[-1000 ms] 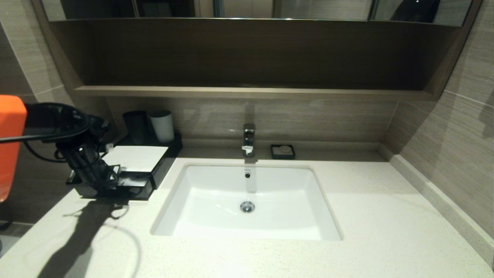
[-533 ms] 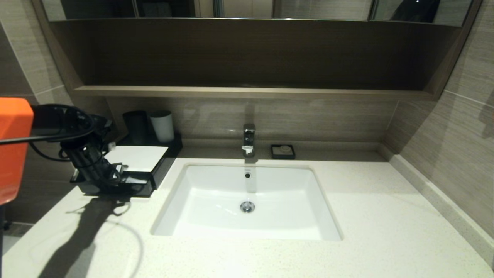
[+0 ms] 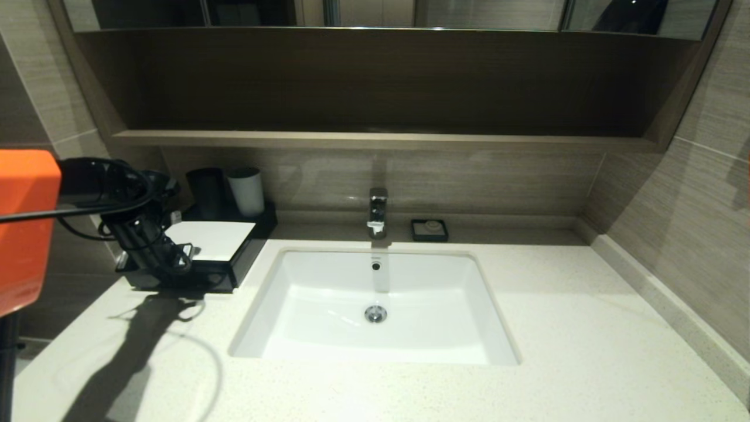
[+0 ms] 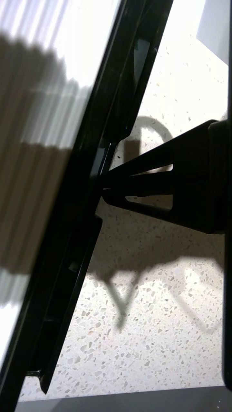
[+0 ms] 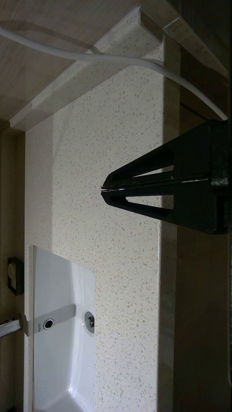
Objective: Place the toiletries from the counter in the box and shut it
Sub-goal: Close the drawer
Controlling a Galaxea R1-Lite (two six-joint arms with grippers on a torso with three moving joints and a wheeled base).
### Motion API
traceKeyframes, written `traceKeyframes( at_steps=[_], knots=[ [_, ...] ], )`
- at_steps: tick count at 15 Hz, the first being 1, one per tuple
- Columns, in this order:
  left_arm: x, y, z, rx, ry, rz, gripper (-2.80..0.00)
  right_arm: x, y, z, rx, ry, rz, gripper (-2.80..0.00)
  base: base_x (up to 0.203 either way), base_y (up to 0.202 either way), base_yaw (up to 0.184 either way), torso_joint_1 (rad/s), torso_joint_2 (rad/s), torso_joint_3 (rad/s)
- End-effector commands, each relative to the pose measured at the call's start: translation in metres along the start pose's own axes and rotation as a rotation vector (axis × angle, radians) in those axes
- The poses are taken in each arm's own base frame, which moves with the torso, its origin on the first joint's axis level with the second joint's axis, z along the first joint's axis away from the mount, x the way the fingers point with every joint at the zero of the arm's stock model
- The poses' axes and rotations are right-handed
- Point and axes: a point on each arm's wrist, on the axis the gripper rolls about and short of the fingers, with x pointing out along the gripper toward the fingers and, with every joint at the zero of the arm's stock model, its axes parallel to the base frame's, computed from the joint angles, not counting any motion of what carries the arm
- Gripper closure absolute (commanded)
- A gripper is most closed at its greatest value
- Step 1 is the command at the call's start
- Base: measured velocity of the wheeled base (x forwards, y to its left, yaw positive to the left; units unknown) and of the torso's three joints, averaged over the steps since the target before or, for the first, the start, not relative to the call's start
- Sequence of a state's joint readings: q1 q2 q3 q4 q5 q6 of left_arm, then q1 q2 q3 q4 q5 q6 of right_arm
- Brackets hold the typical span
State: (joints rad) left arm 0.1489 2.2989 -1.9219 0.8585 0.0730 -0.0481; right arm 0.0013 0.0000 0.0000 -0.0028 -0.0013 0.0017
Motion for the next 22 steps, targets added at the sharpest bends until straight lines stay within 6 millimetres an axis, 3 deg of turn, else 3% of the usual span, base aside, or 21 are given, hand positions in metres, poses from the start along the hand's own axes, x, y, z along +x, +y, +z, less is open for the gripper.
traceKeyframes(
  at_steps=[1, 22],
  knots=[
    [0.002, -0.002, 0.000, 0.004, 0.002, -0.001, 0.00, 0.000, 0.000, 0.000, 0.000, 0.000, 0.000, 0.00, 0.000, 0.000, 0.000, 0.000, 0.00, 0.000],
    [0.005, -0.006, 0.013, -0.042, -0.114, -0.010, 0.00, 0.000, 0.000, 0.000, 0.000, 0.000, 0.000, 0.00, 0.000, 0.000, 0.000, 0.000, 0.00, 0.000]
  ],
)
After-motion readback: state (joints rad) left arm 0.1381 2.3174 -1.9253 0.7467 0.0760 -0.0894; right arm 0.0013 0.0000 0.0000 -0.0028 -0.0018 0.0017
